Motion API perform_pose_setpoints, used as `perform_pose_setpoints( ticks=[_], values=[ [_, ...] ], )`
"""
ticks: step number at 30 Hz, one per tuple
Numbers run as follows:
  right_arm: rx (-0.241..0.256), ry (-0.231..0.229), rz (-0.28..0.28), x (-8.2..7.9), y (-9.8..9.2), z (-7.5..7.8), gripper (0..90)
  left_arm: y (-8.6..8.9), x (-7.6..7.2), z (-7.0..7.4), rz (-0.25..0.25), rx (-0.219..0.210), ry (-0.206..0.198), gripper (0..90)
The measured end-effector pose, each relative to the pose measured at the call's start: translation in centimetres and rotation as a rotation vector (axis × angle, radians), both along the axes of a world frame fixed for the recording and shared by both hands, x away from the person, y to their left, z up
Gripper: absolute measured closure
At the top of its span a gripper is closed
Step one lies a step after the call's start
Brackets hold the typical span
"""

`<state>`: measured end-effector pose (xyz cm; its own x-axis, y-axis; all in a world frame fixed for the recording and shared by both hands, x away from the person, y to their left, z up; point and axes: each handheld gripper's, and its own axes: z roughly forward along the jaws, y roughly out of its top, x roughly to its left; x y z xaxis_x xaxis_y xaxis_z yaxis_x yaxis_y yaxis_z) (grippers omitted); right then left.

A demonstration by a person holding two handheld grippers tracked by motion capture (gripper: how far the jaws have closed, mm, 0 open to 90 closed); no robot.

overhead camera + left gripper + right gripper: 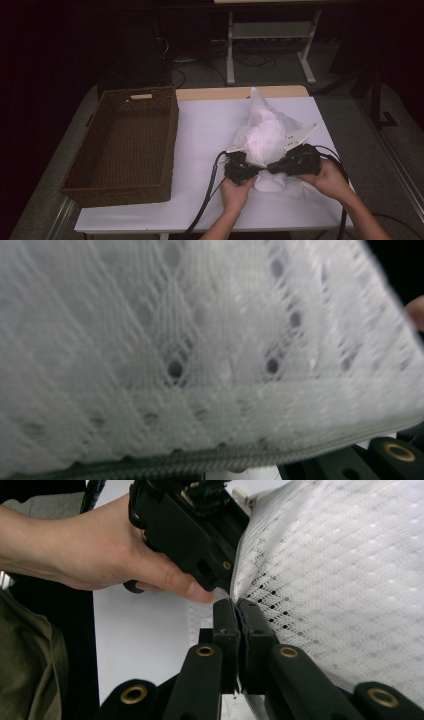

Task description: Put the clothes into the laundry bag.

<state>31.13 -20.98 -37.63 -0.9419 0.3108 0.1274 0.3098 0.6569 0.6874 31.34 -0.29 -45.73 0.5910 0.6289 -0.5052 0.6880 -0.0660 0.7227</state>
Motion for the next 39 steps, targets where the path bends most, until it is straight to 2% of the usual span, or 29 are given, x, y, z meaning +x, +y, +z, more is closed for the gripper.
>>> perform_pose_setpoints(
  ticks=[5, 7, 10, 13, 16, 19, 22, 27, 29, 32, 34, 36, 39],
  values=[
    [0.081, -0.047, -0.002, -0.9, -1.2, 1.0, 83.0, 0.0, 0.4, -0.1, -0.001, -0.002, 0.021, 78.2],
    [0.110, -0.048, 0.000, -1.2, -1.7, 1.3, 82.0, 0.0, 0.7, -0.4, -0.001, 0.000, 0.037, 77.8],
    [0.120, -0.062, 0.012, -1.8, -2.0, 1.1, 80.4, 0.0, 1.1, -0.6, 0.006, -0.003, 0.056, 77.3],
    [0.066, -0.049, 0.037, -2.3, -1.5, -0.3, 75.4, 0.1, 1.4, -0.6, 0.007, -0.003, 0.060, 77.1],
    [-0.015, -0.038, 0.053, -2.9, -0.8, -2.6, 70.4, 0.0, 1.7, -0.5, 0.013, 0.002, 0.061, 76.9],
    [-0.070, -0.020, 0.044, -3.1, -0.3, -4.9, 67.5, -0.1, 2.0, -0.5, 0.024, -0.015, 0.071, 76.8],
    [-0.095, -0.019, 0.044, -3.1, 0.2, -6.1, 66.3, -0.1, 2.1, -0.4, 0.026, -0.017, 0.075, 76.7],
    [-0.148, -0.037, 0.043, -2.8, 1.4, -7.3, 67.5, -0.2, 2.2, -0.2, 0.023, -0.022, 0.087, 76.4],
    [-0.147, -0.074, 0.028, -2.8, 1.6, -7.3, 77.4, -0.1, 2.2, -0.1, 0.022, -0.027, 0.091, 76.1],
    [-0.151, -0.091, 0.013, -2.7, 1.6, -7.4, 89.4, -0.2, 2.3, 0.0, 0.017, -0.027, 0.089, 75.3],
    [-0.165, -0.101, 0.019, -2.7, 1.7, -7.3, 89.9, -0.1, 2.2, 0.1, 0.010, -0.023, 0.088, 73.5],
    [-0.175, -0.101, 0.018, -2.7, 1.8, -7.2, 90.0, 0.0, 2.0, 0.2, -0.013, -0.009, 0.093, 68.2],
    [-0.160, -0.069, 0.020, -2.8, 1.5, -7.1, 90.0, 0.3, 1.4, 0.6, -0.065, 0.025, 0.086, 54.0]
  ],
)
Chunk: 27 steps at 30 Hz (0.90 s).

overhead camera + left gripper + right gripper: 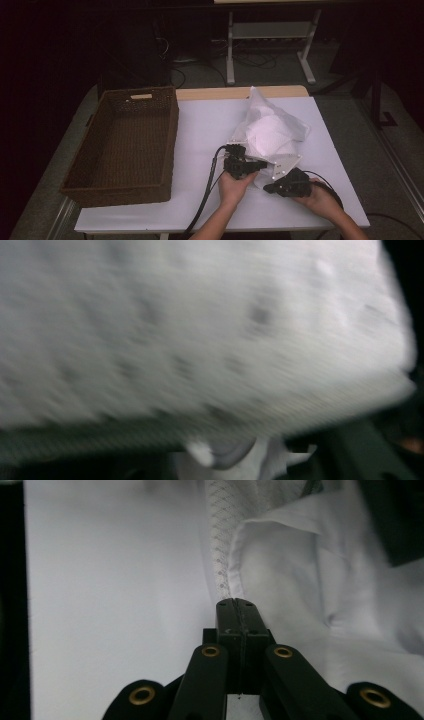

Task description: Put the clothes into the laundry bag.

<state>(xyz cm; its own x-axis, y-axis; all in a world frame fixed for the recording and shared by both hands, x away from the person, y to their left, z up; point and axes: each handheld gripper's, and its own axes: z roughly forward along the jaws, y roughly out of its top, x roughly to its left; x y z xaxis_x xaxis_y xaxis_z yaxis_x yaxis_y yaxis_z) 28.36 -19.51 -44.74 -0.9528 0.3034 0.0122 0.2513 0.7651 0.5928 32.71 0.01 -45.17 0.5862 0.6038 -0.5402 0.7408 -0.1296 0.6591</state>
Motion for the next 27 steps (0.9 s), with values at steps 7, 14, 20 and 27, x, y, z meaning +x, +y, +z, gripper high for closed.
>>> perform_pose_setpoints(
  ticks=[7, 14, 20, 27],
  values=[
    [0.011, 0.031, 0.017, -0.6, -0.3, 0.2, 90.0, -0.1, -0.6, 0.1, 0.005, 0.018, -0.009, 74.7],
    [0.026, 0.048, 0.021, -0.8, -1.1, 0.4, 90.0, -0.4, 0.2, 1.1, 0.084, -0.024, -0.074, 76.6],
    [0.009, 0.052, 0.044, -1.6, -1.4, 0.3, 90.0, -0.8, 0.9, 0.5, 0.104, -0.031, -0.049, 76.1],
    [0.049, -0.031, 0.012, -1.3, -0.5, 0.3, 70.5, -0.8, 1.0, 0.6, 0.080, -0.043, -0.036, 75.6]
  ],
)
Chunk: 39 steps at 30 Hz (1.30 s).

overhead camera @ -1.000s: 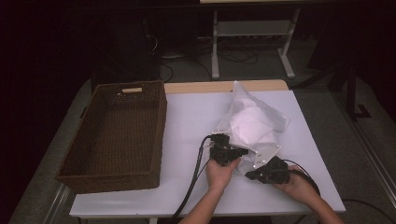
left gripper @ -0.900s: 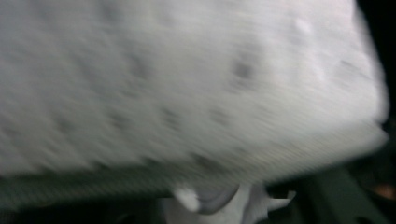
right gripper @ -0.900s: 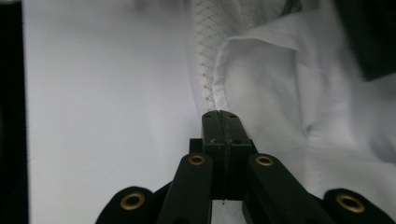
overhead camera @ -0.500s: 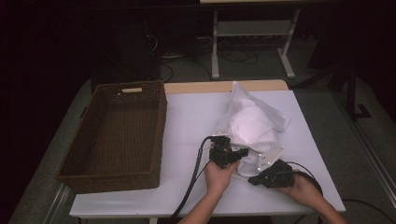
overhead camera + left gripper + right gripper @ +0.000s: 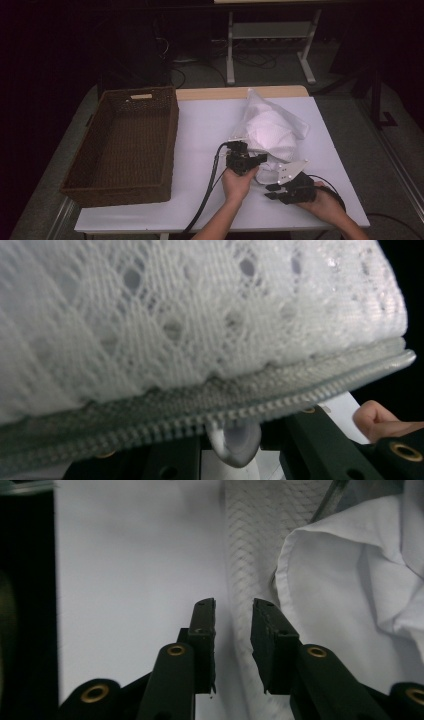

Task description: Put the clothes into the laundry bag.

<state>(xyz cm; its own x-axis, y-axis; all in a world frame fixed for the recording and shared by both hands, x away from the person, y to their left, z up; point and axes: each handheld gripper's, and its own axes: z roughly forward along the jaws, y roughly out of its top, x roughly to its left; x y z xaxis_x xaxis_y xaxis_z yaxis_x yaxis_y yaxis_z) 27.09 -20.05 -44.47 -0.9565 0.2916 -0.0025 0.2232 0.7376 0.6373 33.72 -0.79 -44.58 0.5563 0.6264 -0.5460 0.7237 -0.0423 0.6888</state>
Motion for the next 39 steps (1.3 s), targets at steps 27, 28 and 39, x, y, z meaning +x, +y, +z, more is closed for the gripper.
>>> perform_pose_setpoints(
  ticks=[27, 28, 39],
  values=[
    [-0.033, 0.174, 0.086, -0.1, 0.2, 0.0, 90.0, -1.3, -1.5, -0.7, -0.029, 0.043, -0.031, 77.8],
    [-0.021, 0.176, 0.086, -0.1, -0.1, 0.1, 90.0, -1.3, -1.4, -0.8, -0.024, 0.057, -0.051, 77.8],
    [0.028, 0.156, 0.074, -0.3, -0.9, 0.1, 88.2, -0.2, -1.2, -0.6, -0.040, 0.076, -0.017, 64.4]
  ],
)
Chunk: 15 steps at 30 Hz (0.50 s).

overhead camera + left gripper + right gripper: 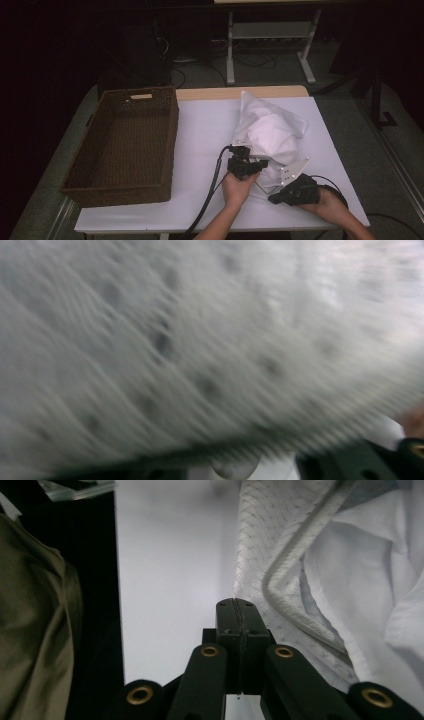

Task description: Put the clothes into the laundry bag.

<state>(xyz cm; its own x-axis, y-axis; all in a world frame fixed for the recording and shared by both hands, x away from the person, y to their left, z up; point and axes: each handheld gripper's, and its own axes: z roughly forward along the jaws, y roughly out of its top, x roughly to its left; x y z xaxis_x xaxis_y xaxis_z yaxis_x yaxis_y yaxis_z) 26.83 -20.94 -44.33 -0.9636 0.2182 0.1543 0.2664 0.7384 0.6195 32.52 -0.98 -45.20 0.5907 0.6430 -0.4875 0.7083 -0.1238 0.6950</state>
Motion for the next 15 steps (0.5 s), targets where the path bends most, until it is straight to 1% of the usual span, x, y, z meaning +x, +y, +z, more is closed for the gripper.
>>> perform_pose_setpoints(
  ticks=[1, 2, 3, 4, 6, 7, 8, 9, 10, 11, 13, 14, 15],
  values=[
    [-0.002, -0.008, 0.001, -0.1, 0.1, 0.0, 83.4, 0.2, -0.3, 0.2, -0.014, 0.005, 0.000, 61.9],
    [-0.003, -0.029, -0.003, -0.2, 0.2, 0.0, 75.4, 0.6, -0.6, 0.4, -0.027, 0.016, -0.002, 58.5],
    [-0.008, -0.033, 0.001, -0.3, 0.4, -0.2, 69.7, 0.9, -1.0, 0.5, -0.037, 0.010, 0.003, 52.9],
    [-0.018, -0.050, 0.001, -0.3, 0.6, -0.4, 67.4, 1.2, -1.2, 0.6, -0.046, 0.007, 0.006, 49.5],
    [-0.037, -0.074, -0.002, -0.3, 1.0, -0.6, 66.1, 2.0, -1.8, 0.8, -0.056, 0.020, 0.012, 44.9],
    [-0.034, -0.089, -0.005, -0.4, 1.1, -0.7, 67.2, 2.3, -2.1, 0.7, -0.059, 0.021, 0.016, 43.0],
    [-0.037, -0.103, -0.009, -0.4, 1.3, -0.8, 71.0, 2.6, -2.3, 0.6, -0.061, 0.014, 0.024, 42.9],
    [-0.041, -0.122, -0.020, -0.3, 1.4, -0.8, 77.2, 2.6, -2.4, 0.4, -0.060, 0.011, 0.033, 43.4],
    [-0.042, -0.121, -0.030, -0.2, 1.5, -0.8, 82.4, 2.4, -2.3, 0.2, -0.060, 0.008, 0.046, 44.6],
    [-0.046, -0.121, -0.031, -0.1, 1.6, -0.8, 89.2, 2.1, -2.3, 0.0, -0.059, 0.004, 0.052, 49.1],
    [-0.055, -0.100, -0.028, 0.1, 1.8, -0.7, 90.0, 1.2, -2.2, -0.5, -0.062, 0.010, 0.058, 60.3],
    [-0.055, -0.073, -0.015, 0.1, 1.7, -0.6, 90.0, 0.9, -2.1, -0.6, -0.062, 0.009, 0.055, 69.4],
    [-0.057, -0.066, -0.007, 0.1, 1.7, -0.6, 90.0, 0.5, -2.0, -0.8, -0.050, -0.006, 0.063, 72.5]
  ],
)
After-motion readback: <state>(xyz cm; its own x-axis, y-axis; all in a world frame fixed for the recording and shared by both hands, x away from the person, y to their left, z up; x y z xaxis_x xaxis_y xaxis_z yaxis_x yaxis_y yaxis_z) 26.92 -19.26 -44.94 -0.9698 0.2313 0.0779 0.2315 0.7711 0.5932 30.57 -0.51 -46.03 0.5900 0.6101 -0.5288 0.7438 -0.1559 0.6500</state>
